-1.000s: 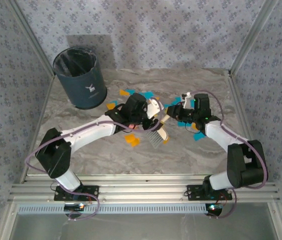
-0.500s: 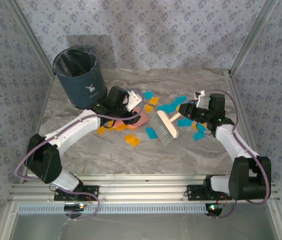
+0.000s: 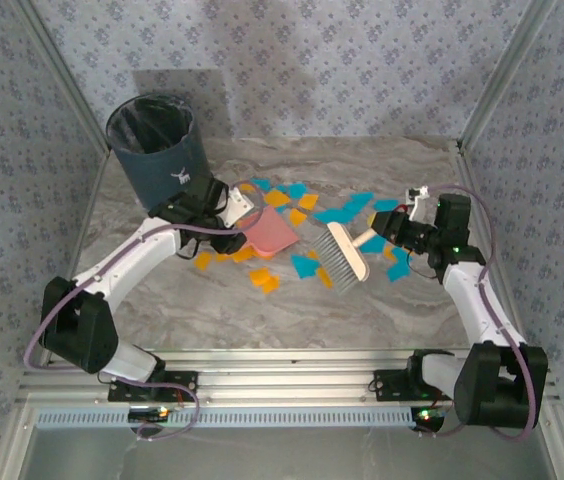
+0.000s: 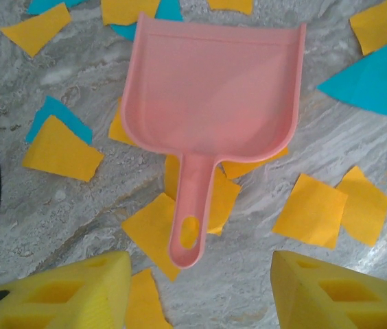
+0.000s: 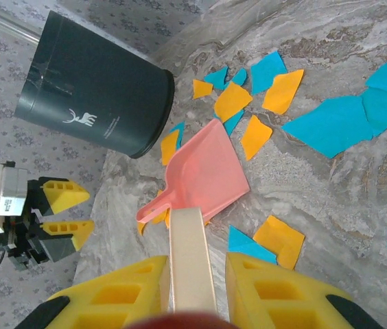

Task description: Sweep away the paper scraps from the table

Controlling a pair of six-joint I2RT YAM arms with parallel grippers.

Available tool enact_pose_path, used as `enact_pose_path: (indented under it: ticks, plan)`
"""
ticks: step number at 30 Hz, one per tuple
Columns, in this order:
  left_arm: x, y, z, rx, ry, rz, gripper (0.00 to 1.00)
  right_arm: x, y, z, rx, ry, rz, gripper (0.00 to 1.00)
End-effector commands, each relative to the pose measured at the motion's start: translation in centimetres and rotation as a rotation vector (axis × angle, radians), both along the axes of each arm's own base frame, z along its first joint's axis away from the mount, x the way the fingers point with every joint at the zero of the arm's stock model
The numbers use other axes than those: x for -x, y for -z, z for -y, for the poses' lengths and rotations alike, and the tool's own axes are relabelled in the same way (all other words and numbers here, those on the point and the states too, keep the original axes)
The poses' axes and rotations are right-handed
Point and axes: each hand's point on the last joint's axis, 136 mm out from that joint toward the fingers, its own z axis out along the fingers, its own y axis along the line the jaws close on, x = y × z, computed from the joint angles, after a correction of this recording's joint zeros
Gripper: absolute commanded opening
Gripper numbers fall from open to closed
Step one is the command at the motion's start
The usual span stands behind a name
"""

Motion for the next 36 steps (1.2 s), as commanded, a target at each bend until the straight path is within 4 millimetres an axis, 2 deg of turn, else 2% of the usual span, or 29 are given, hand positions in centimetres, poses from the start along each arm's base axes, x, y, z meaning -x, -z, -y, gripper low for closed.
enact_pose_path:
  ticks: [1, 10, 21, 26, 36]
  plan:
    - [0.4, 1.0, -0.6, -0.024, 0.032, -0.035, 0.58, 0.8, -0.5, -0.2, -0.01, -0.021, 0.01, 0.0]
    - [-1.1, 4.0, -0.6, 0.048, 0.011, -0.095, 0.64, 1.0, -0.5, -0.1, -0.012, -0.018, 0.005, 0.0]
    - [-2.5, 7.7, -0.7, 0.014, 0.035, -0.126, 0.66, 1.0, -0.3, 0.0, -0.013, -0.012, -0.004, 0.0]
    - [-2.8, 9.0, -0.4, 0.008, 0.057, -0.149, 0.64, 1.0, -0.3, 0.0, -0.015, -0.012, -0.007, 0.0]
    - [-2.8, 10.4, 0.1, 0.018, 0.082, -0.164, 0.57, 1.1, -0.1, 0.0, -0.017, -0.008, -0.015, 0.0]
